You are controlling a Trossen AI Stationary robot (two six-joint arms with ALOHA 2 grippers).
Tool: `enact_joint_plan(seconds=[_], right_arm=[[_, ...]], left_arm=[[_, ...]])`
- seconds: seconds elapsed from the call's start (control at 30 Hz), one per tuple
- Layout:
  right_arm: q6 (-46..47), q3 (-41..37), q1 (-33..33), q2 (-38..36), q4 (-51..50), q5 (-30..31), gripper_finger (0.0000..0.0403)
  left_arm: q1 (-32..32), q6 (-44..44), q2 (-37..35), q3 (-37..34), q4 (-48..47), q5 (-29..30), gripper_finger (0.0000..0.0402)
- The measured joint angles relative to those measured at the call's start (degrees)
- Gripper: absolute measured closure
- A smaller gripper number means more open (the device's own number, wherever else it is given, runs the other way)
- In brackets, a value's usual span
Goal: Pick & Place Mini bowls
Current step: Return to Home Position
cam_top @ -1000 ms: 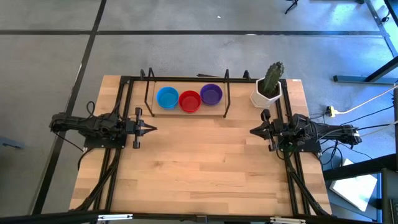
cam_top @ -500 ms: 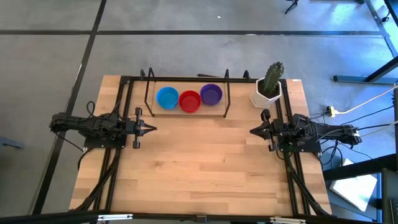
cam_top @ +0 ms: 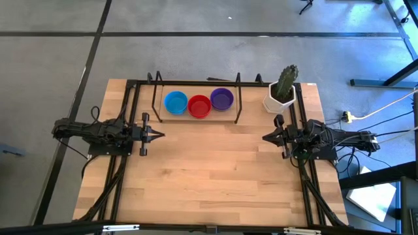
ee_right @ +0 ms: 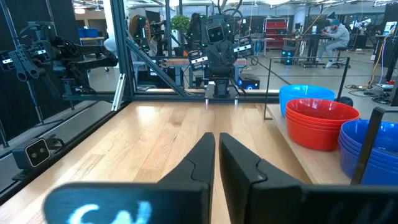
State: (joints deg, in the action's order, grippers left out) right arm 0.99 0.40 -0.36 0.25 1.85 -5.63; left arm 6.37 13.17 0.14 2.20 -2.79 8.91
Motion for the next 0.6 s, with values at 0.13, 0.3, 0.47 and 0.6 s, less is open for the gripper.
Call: enact_joint_plan(seconds=[0.13, 0.3, 0.47, 0.6], right_arm=[[0.0, 0.0, 0.02, 0.0, 0.02, 0.0, 0.0377], [0.0, 0.0, 0.02, 0.0, 0.02, 0.02, 0.0377], [0.0, 0.0, 0.02, 0.0, 0.02, 0.0, 0.0377], [0.0, 0.0, 0.02, 0.0, 0.01, 0.0, 0.0377]], left_arm=[[0.0, 0.0, 0.0, 0.02, 0.0, 0.0, 0.0397], [0.02, 0.0, 0.0, 0.01, 0.0, 0.0, 0.0394], [0.01, 0.0, 0.0, 0.0, 0.0, 0.0, 0.0395], [0.0, 0.0, 0.0, 0.0, 0.0, 0.0, 0.0397]])
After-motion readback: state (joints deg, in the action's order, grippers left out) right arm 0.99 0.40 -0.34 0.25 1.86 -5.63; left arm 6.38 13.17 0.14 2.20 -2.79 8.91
